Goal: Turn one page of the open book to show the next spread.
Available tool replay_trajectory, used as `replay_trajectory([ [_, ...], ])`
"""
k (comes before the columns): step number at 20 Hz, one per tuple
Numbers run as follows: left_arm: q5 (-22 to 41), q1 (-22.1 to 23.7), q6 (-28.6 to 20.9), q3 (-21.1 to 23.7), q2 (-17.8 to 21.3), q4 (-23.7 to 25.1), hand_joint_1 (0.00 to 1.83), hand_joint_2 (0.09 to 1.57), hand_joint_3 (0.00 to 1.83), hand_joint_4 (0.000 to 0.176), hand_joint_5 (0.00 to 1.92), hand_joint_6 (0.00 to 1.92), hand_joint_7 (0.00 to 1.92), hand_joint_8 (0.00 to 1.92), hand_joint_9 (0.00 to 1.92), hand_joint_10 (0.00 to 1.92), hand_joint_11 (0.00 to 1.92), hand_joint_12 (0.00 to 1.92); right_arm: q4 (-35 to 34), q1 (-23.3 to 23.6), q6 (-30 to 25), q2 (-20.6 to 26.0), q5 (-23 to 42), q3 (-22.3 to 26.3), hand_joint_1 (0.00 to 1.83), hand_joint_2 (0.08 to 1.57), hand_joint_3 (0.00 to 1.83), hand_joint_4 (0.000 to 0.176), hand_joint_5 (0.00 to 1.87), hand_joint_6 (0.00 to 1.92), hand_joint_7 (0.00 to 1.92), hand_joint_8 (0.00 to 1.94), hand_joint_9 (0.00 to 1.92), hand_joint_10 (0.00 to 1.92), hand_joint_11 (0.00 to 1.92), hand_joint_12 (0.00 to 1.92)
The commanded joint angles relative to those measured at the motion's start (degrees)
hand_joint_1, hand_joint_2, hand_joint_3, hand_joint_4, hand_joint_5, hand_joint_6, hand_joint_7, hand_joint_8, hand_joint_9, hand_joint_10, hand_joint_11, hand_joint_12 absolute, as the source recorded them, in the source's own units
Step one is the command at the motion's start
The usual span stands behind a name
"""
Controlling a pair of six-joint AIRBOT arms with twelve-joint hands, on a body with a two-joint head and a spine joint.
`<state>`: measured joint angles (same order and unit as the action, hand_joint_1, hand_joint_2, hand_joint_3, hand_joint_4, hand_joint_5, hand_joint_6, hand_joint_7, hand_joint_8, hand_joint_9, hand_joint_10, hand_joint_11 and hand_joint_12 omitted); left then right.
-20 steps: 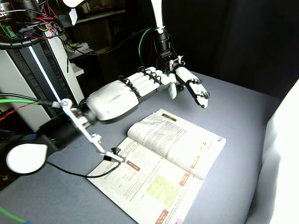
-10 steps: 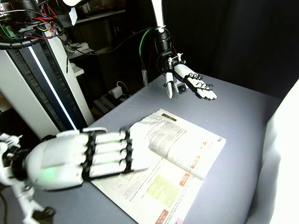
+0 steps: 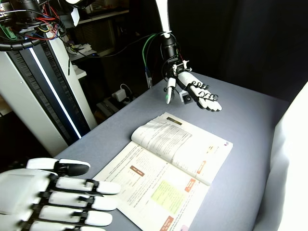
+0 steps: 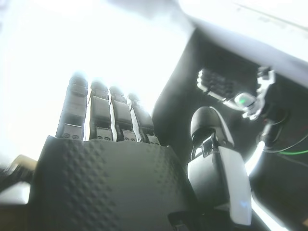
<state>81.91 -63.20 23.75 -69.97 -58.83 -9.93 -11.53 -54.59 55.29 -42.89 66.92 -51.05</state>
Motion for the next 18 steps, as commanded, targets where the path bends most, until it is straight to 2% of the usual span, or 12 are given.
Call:
replay_trajectory([
  [1,8.35,0.77,-0.39,-0.10,0.31,-0.30,0.26,1.25,0.00,0.010,0.00,0.00,0.00,0.00,0.00,0.00,0.00,0.00,-0.75,-0.03,-0.11,1.00,11.28,0.13,0.02,1.32,0.02,0.000,0.00,0.00,0.00,0.00,0.00,0.00,0.00,0.00],
  [2,8.96,0.85,-0.39,-0.02,0.40,-0.30,0.29,1.26,0.00,0.026,0.00,0.00,0.00,0.00,0.00,0.00,0.00,0.00,-0.93,-0.45,-0.09,1.38,12.97,0.41,0.04,1.33,0.02,0.012,0.00,0.00,0.00,0.00,0.00,0.00,0.00,0.00],
  [3,9.65,0.93,-0.33,0.02,0.39,-0.30,0.25,1.31,0.02,0.000,0.00,0.00,0.00,0.00,0.00,0.00,0.00,0.00,-1.21,-1.09,-0.09,2.09,15.16,0.84,0.03,1.31,0.00,0.047,0.00,0.00,0.00,0.00,0.00,0.00,0.00,0.00],
  [4,10.38,0.94,-0.22,0.12,0.39,-0.32,0.25,1.31,0.02,0.000,0.00,0.00,0.00,0.00,0.00,0.00,0.00,0.00,-1.36,-1.48,-0.09,2.62,17.07,1.13,0.03,1.31,0.00,0.047,0.00,0.00,0.00,0.00,0.00,0.00,0.00,0.00],
  [5,11.05,0.94,-0.19,0.16,0.47,-0.34,0.30,1.34,0.02,0.034,0.00,0.00,0.00,0.00,0.00,0.00,0.00,0.00,-1.51,-1.89,-0.09,3.11,19.41,1.37,0.03,1.30,0.00,0.080,0.00,0.00,0.00,0.00,0.00,0.00,0.02,0.01],
  [8,12.38,1.09,0.43,0.25,0.75,-0.35,0.32,1.36,0.01,0.074,0.00,0.00,0.00,0.00,0.00,0.00,0.00,0.00,-1.22,-2.04,-0.14,3.71,23.44,1.65,0.10,1.29,0.00,0.015,0.00,0.00,0.00,0.00,0.00,0.00,0.01,0.01],
  [10,14.53,1.33,1.13,0.58,0.90,-0.69,0.33,1.36,0.01,0.082,0.00,0.00,0.00,0.00,0.00,0.00,0.00,0.00,-0.57,-2.04,-0.13,4.40,26.40,1.97,0.03,1.31,0.00,0.005,0.00,0.00,0.00,0.00,0.00,0.00,0.00,0.00],
  [11,15.57,1.53,1.37,0.67,0.88,-0.77,0.30,1.35,0.01,0.082,0.00,0.00,0.00,0.00,0.00,0.00,0.00,0.01,-0.31,-2.04,-0.13,4.56,27.36,2.03,0.26,1.28,0.00,0.000,0.00,0.00,0.00,0.00,0.00,0.00,0.00,0.00],
  [12,16.66,1.84,1.59,0.74,0.87,-0.88,0.44,1.36,0.00,0.097,0.00,0.00,0.00,0.00,0.00,0.00,0.00,0.00,-0.13,-2.04,-0.13,4.72,28.40,2.13,0.27,1.42,0.00,0.000,0.00,0.00,0.00,0.00,0.00,0.00,0.00,0.37],
  [15,17.31,5.04,2.03,0.68,0.75,0.90,0.41,1.34,0.00,0.035,0.00,0.00,0.00,0.00,0.00,0.00,0.00,0.00,0.95,-2.76,-1.21,5.74,30.68,2.46,0.26,1.42,0.00,0.000,0.00,0.00,0.00,0.00,0.17,0.10,0.00,0.98],
  [16,17.32,6.19,2.18,0.70,0.75,1.97,0.39,1.33,0.00,0.112,0.36,0.16,0.08,0.03,0.00,0.00,0.00,0.00,1.42,-3.05,-2.23,5.98,31.18,2.40,0.43,1.31,0.01,0.000,0.00,0.00,0.08,0.01,0.23,0.31,0.00,1.29],
  [18,17.33,9.12,2.60,0.54,0.92,4.49,0.36,1.35,0.00,0.119,0.37,0.30,0.09,0.01,0.00,0.00,0.00,0.00,2.05,-3.58,-2.89,6.30,33.40,2.51,0.44,1.27,0.01,0.013,0.00,0.00,0.06,0.00,0.22,0.35,0.00,1.39],
])
